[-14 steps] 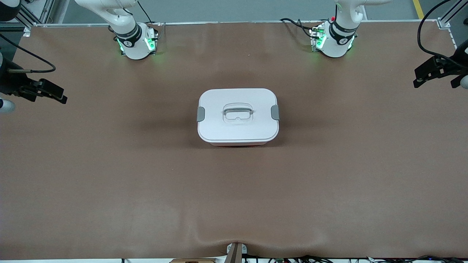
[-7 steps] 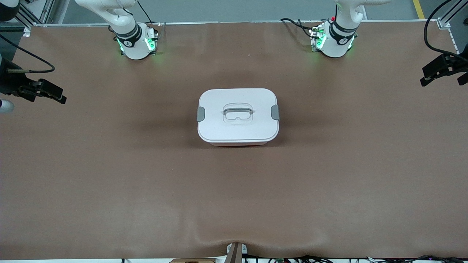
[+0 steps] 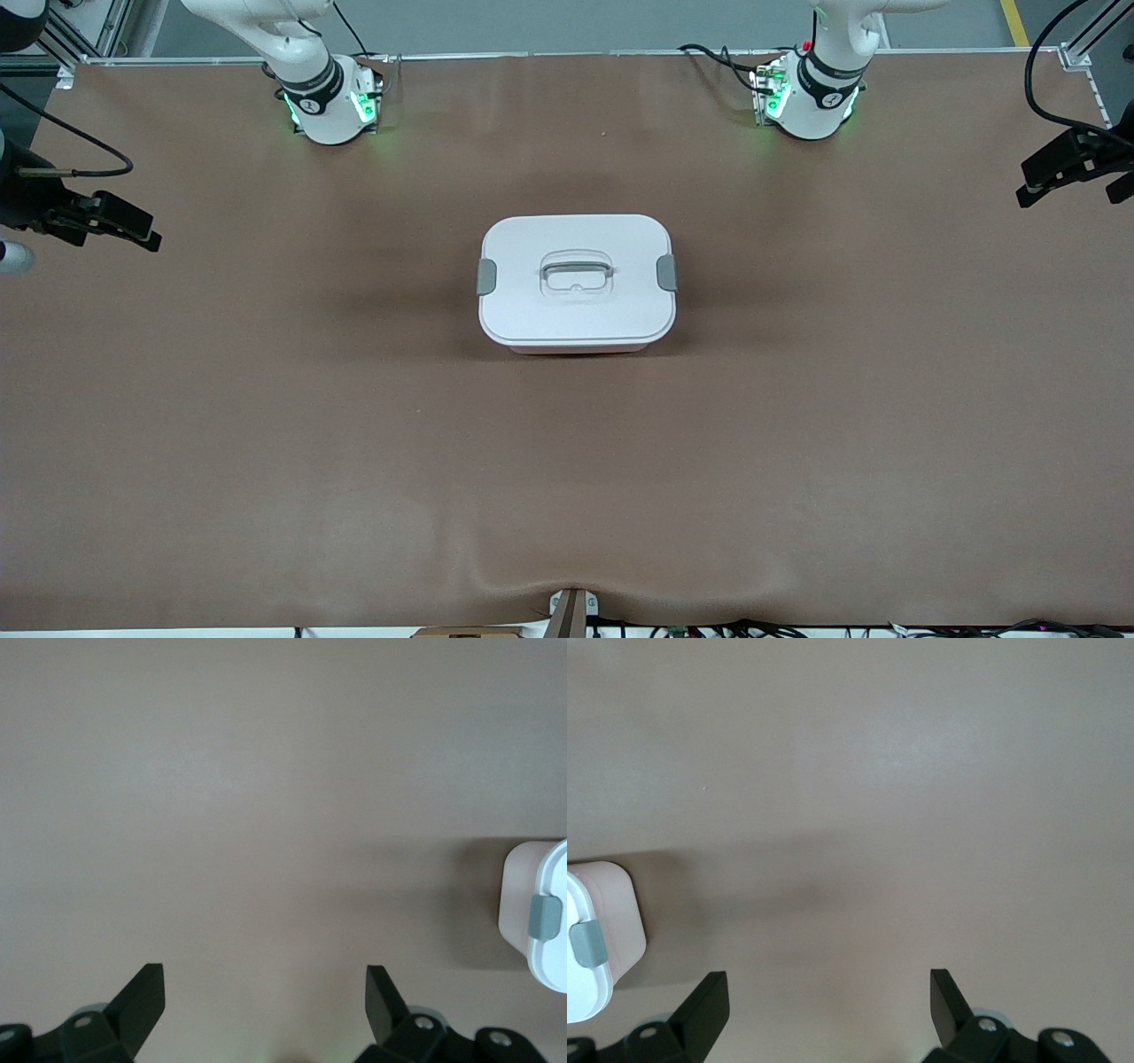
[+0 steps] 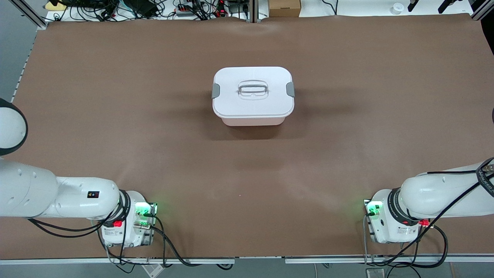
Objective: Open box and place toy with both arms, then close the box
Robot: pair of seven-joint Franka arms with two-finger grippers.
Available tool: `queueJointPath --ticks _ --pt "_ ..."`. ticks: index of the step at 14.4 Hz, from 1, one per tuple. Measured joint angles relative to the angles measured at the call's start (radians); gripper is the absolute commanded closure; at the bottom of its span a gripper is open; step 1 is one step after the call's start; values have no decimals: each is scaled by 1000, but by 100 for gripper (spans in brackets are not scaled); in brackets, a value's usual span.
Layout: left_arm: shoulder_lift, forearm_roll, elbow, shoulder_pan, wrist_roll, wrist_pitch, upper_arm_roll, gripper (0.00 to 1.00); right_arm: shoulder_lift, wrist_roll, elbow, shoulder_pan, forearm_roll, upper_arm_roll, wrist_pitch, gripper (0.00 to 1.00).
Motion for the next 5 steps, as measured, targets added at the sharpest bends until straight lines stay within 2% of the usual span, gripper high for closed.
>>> queueJointPath --ticks 5 --pt "0 0 -2 -5 -61 0 -7 0 0 0 0 0 0 0 0 0"
